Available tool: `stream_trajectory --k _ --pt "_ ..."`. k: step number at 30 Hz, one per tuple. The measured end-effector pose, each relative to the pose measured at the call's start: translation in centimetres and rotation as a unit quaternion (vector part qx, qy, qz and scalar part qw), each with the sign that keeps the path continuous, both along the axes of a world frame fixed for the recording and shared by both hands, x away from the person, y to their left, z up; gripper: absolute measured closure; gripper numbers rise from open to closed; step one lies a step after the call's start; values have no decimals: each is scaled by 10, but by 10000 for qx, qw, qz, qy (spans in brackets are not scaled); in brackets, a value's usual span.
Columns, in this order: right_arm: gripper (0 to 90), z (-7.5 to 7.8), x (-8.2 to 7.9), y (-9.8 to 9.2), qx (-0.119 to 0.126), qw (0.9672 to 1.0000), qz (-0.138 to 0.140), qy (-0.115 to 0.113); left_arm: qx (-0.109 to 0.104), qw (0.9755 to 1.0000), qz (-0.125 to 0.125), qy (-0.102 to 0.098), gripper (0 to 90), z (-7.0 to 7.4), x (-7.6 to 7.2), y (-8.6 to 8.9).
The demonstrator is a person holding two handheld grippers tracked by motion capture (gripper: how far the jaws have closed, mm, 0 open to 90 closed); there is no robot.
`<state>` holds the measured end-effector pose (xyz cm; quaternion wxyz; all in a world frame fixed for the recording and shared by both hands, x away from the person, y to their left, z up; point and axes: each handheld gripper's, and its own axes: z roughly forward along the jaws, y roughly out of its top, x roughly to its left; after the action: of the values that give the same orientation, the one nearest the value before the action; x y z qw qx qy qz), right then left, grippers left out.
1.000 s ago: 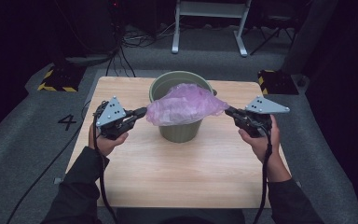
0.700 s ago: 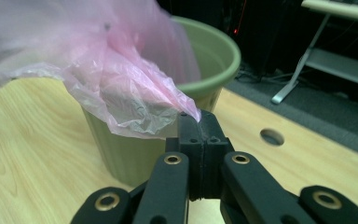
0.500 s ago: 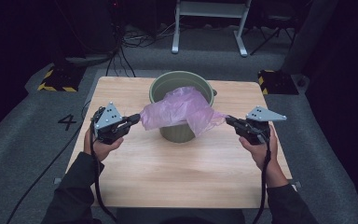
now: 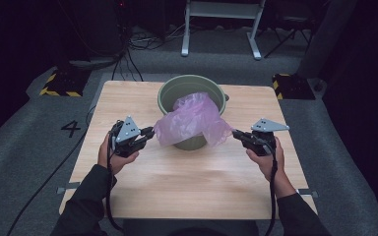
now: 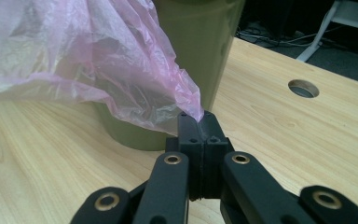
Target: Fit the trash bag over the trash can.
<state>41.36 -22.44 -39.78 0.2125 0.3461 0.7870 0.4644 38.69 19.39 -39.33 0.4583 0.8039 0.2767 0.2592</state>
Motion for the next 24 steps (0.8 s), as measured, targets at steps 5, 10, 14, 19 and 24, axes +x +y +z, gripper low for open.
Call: stream_trajectory --k 5,10,14,19,24 --pt "877 -2 1 -6 292 9994 55 -162 -75 9998 191 18 308 3 -8 -4" --pt "607 0 -4 -7 207 9989 -5 -421 -301 9990 -9 -318 157 14 -31 -13" --pt "438 0 -9 -11 79 9986 132 -497 -453 9980 -153 -423 157 23 -46 -16" --pt "309 6 -23 -14 -47 9964 147 -836 -457 9981 -75 -417 157 29 -62 -16" --pt "292 17 -41 -11 7 9931 215 -1153 -473 9975 -76 -511 156 27 -82 -27"
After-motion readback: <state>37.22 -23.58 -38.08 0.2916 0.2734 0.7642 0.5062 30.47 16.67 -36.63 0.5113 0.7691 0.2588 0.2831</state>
